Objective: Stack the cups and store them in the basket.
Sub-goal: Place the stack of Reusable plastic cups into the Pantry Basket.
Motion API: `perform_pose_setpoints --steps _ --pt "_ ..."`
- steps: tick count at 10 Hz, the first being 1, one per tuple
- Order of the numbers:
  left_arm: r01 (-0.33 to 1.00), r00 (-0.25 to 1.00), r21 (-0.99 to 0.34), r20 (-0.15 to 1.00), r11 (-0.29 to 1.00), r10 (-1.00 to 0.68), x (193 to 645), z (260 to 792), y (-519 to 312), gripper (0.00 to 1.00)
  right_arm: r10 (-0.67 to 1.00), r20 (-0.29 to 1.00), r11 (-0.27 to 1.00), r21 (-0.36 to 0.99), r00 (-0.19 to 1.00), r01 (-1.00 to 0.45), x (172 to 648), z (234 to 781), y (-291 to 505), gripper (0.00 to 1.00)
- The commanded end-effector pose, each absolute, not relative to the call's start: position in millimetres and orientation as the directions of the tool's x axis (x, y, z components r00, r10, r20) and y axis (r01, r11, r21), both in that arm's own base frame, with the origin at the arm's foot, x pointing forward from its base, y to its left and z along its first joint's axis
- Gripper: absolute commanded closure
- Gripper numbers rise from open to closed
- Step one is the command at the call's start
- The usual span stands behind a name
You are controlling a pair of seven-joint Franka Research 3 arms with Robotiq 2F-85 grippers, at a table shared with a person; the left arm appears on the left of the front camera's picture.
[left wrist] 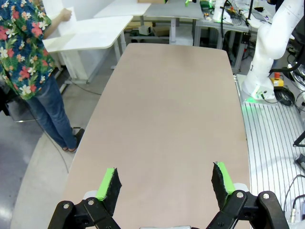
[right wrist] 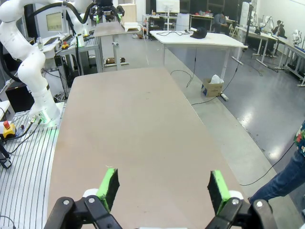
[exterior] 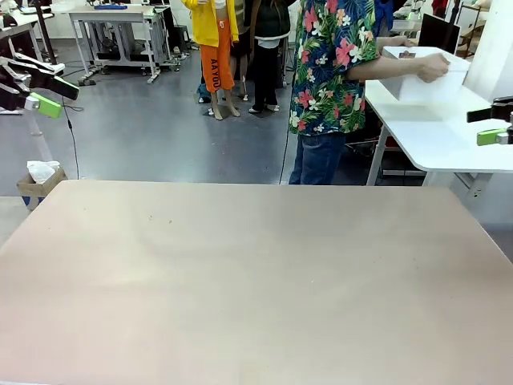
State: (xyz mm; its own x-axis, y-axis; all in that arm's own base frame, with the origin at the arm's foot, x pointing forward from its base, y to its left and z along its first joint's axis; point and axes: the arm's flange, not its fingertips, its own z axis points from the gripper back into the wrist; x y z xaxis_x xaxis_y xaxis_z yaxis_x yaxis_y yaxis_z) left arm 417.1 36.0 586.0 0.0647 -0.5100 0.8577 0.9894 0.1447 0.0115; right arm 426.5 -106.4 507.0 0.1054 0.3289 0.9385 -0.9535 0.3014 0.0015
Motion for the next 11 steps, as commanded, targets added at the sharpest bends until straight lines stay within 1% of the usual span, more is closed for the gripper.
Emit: perform_pose_setpoints --steps 1,11 --pt "0.990 0.069 0.004 0.862 0.144 -0.503 415.7 588.4 33.7 0.00 0.330 0.937 0.307 0.004 0.111 -0.952 426.1 510.1 -105.5 0.00" --pt "0.990 0.069 0.004 0.862 0.144 -0.503 415.7 588.4 33.7 0.00 0.330 0.937 0.307 0.004 0.111 -0.952 426.1 510.1 -105.5 0.00"
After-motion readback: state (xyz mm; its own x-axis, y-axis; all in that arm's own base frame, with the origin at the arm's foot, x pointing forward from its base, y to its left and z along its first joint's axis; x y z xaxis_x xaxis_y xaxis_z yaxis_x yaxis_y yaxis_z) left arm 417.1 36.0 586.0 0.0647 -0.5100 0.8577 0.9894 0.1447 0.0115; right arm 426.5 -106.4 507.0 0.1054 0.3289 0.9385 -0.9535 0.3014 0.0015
